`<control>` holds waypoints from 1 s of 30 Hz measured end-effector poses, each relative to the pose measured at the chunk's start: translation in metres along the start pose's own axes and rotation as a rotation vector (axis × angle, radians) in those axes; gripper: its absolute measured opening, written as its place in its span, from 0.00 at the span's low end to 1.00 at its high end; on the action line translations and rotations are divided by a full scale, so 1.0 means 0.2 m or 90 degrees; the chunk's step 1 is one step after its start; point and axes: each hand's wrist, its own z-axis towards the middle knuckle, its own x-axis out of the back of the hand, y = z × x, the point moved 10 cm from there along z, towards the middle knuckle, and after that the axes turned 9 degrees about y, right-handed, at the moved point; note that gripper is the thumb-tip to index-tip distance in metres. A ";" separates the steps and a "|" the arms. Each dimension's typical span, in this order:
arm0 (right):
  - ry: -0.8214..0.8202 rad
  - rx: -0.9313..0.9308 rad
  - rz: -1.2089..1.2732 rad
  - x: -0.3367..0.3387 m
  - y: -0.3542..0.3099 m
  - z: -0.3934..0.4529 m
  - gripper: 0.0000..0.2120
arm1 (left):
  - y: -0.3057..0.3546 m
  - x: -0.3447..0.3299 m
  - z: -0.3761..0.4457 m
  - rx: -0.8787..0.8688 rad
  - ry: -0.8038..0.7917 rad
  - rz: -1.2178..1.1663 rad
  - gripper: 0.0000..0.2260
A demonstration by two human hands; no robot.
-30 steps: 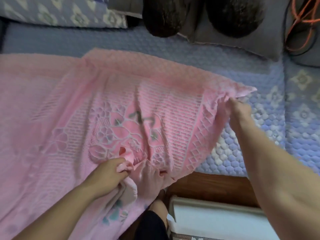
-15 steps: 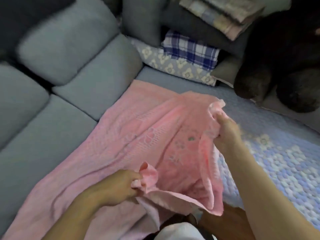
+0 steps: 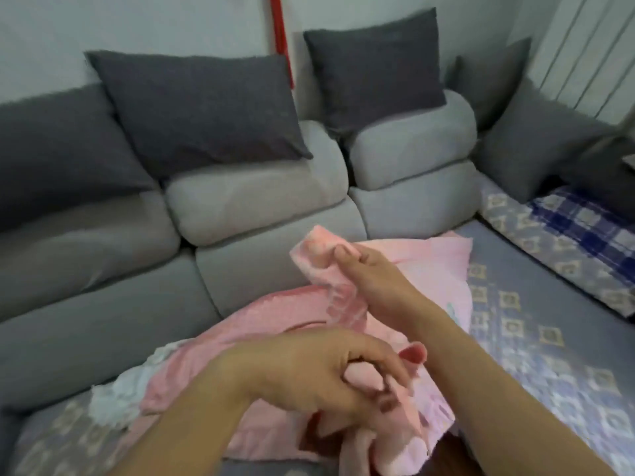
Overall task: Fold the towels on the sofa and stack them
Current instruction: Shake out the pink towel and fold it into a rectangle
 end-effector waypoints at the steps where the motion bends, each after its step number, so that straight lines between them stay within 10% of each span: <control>1: 0.005 -0.001 -0.055 -0.07 0.07 -0.02 0.15 | -0.06 0.03 -0.05 0.005 0.020 -0.004 0.19; 9: 0.029 -0.060 0.109 -0.23 0.22 -0.11 0.27 | -0.42 0.36 -0.41 0.102 0.255 -0.249 0.18; 19: 0.033 -0.001 0.053 -0.34 0.05 -0.13 0.10 | -0.41 0.60 -0.36 0.019 0.469 -0.274 0.08; 30: 0.004 0.100 0.040 -0.36 -0.06 -0.28 0.13 | -0.47 0.61 -0.33 0.005 0.551 -0.282 0.04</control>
